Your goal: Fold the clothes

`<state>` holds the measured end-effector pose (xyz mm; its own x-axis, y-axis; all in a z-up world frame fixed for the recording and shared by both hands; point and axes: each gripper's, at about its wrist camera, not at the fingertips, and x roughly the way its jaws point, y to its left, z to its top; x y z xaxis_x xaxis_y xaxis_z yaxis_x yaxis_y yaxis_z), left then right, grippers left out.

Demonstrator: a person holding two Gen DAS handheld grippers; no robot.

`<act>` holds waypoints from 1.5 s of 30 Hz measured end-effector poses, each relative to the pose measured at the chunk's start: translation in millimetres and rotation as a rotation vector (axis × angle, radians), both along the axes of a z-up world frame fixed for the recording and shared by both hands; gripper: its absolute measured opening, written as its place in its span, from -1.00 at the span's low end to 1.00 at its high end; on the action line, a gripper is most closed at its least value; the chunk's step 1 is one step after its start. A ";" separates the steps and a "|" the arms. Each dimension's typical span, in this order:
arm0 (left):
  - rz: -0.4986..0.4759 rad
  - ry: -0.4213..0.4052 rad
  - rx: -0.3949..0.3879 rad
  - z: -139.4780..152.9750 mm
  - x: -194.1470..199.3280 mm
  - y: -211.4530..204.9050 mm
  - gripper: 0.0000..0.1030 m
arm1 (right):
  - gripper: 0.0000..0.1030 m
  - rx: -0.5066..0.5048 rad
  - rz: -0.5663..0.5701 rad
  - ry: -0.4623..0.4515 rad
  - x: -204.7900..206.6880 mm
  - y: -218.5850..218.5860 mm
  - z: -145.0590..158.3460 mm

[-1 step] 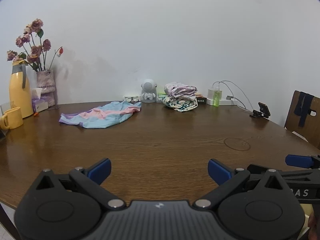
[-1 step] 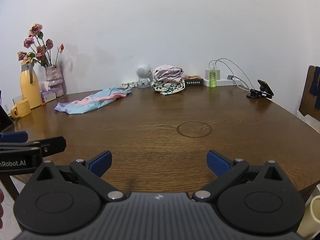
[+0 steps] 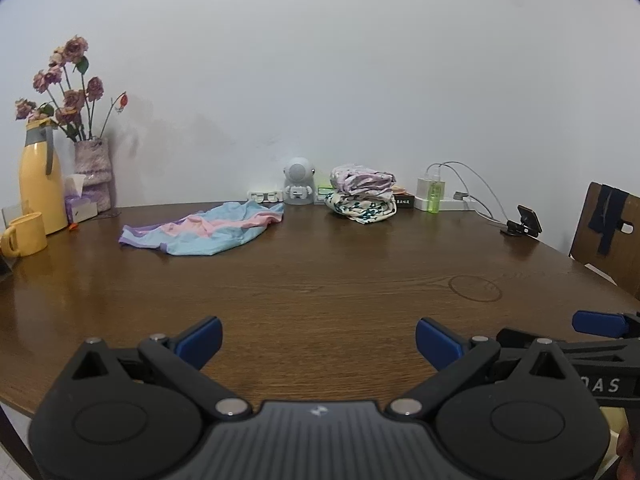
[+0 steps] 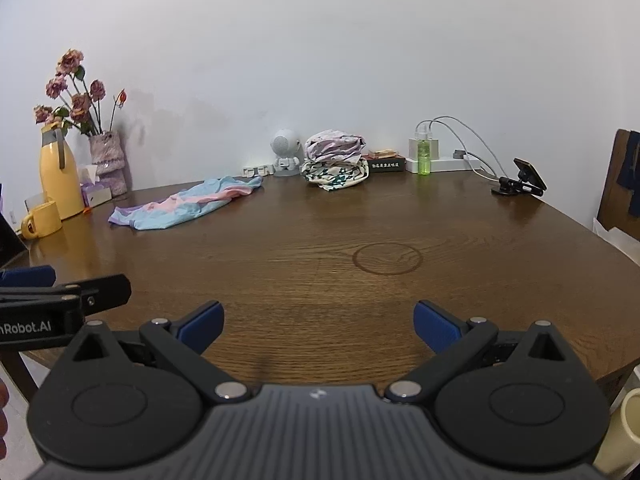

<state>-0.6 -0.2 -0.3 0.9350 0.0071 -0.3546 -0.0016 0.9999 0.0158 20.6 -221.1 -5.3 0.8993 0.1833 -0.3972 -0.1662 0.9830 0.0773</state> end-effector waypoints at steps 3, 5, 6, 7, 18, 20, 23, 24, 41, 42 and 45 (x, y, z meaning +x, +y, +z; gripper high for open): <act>-0.001 0.005 -0.005 -0.6 -1.2 -0.4 1.00 | 0.99 0.008 -0.002 0.001 -0.4 0.7 -2.2; -0.001 0.008 -0.008 -1.0 -2.1 -0.6 1.00 | 0.99 0.013 -0.003 0.001 -0.7 1.1 -3.7; -0.002 0.010 -0.010 -1.2 -2.5 -0.8 1.00 | 0.99 0.015 -0.003 0.002 -0.8 1.4 -4.5; -0.002 0.011 -0.012 -1.4 -2.9 -0.9 1.00 | 0.99 0.018 -0.004 0.002 -0.9 1.6 -5.2; -0.002 0.024 -0.026 -1.9 -4.9 -1.2 1.00 | 0.99 0.040 -0.007 0.006 -1.8 4.0 -12.6; -0.003 0.024 -0.026 -2.0 -4.8 -0.6 1.00 | 0.99 0.039 -0.005 0.009 -2.0 4.5 -13.4; -0.005 0.023 -0.025 -3.1 -4.6 -2.5 1.00 | 0.99 0.037 -0.002 0.009 -3.5 5.3 -15.8; -0.006 0.023 -0.024 -3.5 -4.6 -2.5 1.00 | 0.99 0.037 -0.002 0.010 -3.5 5.4 -15.5; -0.003 0.030 -0.026 -7.6 -3.5 -3.2 1.00 | 0.99 0.037 -0.005 0.015 -3.9 6.5 -17.7; -0.003 0.031 -0.026 -7.7 -3.3 -3.0 1.00 | 0.99 0.037 -0.005 0.015 -4.0 6.6 -17.8; -0.003 0.031 -0.026 -9.0 -3.7 -3.1 1.00 | 0.99 0.037 -0.005 0.015 -4.1 6.8 -18.1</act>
<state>-4.3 -3.3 -9.2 0.9236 -0.0050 -0.3832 0.0010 0.9999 -0.0106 16.5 -214.3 -23.4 0.8941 0.1939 -0.4037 -0.1600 0.9802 0.1165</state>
